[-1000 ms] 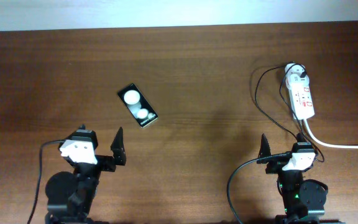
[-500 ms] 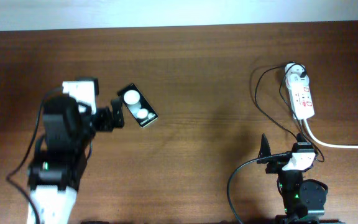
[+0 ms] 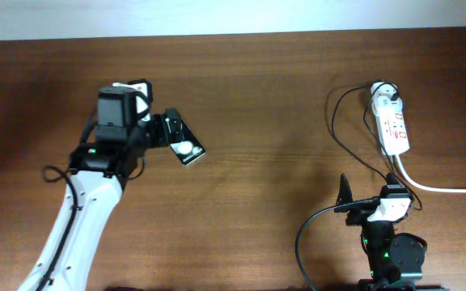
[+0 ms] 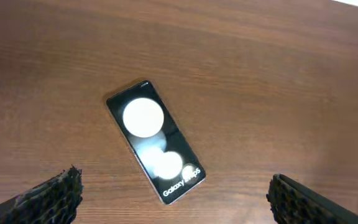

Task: Plug charger to phone and switch on socket
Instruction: 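Move the left gripper over the black phone and lower onto it, then close the left gripper on the phone's long edges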

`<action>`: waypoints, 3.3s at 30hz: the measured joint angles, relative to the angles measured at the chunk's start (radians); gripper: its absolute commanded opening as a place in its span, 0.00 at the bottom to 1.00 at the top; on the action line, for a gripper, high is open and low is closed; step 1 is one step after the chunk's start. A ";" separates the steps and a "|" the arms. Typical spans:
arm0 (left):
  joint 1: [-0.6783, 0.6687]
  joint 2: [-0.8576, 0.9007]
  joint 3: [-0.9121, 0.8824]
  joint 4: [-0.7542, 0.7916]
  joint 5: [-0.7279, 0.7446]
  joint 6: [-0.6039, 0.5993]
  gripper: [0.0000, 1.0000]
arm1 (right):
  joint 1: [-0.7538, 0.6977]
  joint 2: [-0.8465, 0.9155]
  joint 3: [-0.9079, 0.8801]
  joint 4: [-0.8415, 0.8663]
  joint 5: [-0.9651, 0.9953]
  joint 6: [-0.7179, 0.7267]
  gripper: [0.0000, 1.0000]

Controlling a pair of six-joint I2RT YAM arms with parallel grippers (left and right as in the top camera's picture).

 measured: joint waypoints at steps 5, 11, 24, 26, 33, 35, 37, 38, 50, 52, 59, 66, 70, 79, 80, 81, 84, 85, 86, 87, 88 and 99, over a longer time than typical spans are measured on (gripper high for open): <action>-0.050 0.008 0.077 0.000 -0.143 -0.162 1.00 | 0.000 0.000 0.000 0.000 0.000 0.000 0.99; -0.050 0.191 0.319 -0.171 -0.194 -0.295 0.99 | 0.000 0.000 0.000 0.000 0.000 -0.001 0.99; -0.050 0.594 0.467 -0.343 -0.109 -0.449 0.99 | 0.000 0.000 0.000 0.000 0.000 0.000 0.99; -0.050 0.636 0.467 -0.339 -0.097 -0.451 0.99 | 0.000 0.000 0.000 0.000 0.000 0.000 0.99; -0.050 0.714 0.467 -0.313 -0.090 -0.462 0.99 | 0.000 0.000 0.000 0.000 0.000 0.000 0.99; -0.050 0.753 0.467 -0.310 -0.071 -0.478 0.99 | 0.000 0.000 0.000 0.000 0.000 0.000 0.99; -0.050 0.767 0.467 -0.304 -0.064 -0.486 0.99 | 0.000 0.000 0.000 0.000 0.000 -0.001 0.99; -0.050 0.772 0.467 -0.304 -0.061 -0.489 0.99 | 0.000 0.000 0.000 0.000 0.000 0.000 0.99; -0.050 0.787 0.481 -0.309 -0.065 -0.496 0.88 | 0.000 0.000 0.000 0.000 0.000 0.000 0.99; -0.052 0.787 0.479 -0.306 -0.069 -0.496 0.92 | 0.000 0.000 0.000 0.000 0.000 0.000 0.99; -0.094 0.784 0.457 -0.289 -0.143 -0.494 0.84 | 0.000 0.000 0.000 0.000 0.000 0.000 0.99; -0.113 0.769 0.426 -0.284 -0.171 -0.477 0.64 | 0.000 0.000 0.000 0.000 0.000 0.000 0.99; -0.113 0.768 0.426 -0.291 -0.140 -0.337 0.73 | 0.000 0.000 0.000 0.000 0.000 -0.001 0.99; -0.120 0.763 0.417 -0.282 -0.116 -0.172 0.99 | 0.000 0.000 0.000 0.000 0.000 0.000 0.99; -0.120 0.763 0.417 -0.281 -0.116 -0.172 0.99 | 0.000 0.000 0.000 0.000 0.000 0.000 0.99; -0.120 0.762 0.415 -0.278 -0.117 -0.172 0.99 | 0.000 0.000 0.000 0.000 0.000 0.000 0.99; -0.120 0.761 0.413 -0.246 -0.122 -0.178 0.99 | 0.000 0.000 0.000 0.000 0.000 0.000 0.99; -0.120 0.761 0.413 -0.244 -0.125 -0.195 0.99 | 0.000 0.000 0.000 0.000 0.000 0.000 0.99; -0.120 0.761 0.413 -0.241 -0.130 -0.216 0.99 | 0.000 0.000 0.000 0.000 0.000 0.000 0.99; -0.120 0.761 0.413 -0.239 -0.130 -0.227 0.98 | 0.000 0.000 0.000 0.000 0.000 -0.001 0.99; -0.120 0.761 0.413 -0.238 -0.131 -0.236 0.95 | 0.000 0.000 0.000 0.000 0.000 0.000 0.99; -0.114 0.761 0.412 -0.255 -0.145 -0.259 0.74 | 0.000 0.000 0.000 0.000 0.000 0.000 0.99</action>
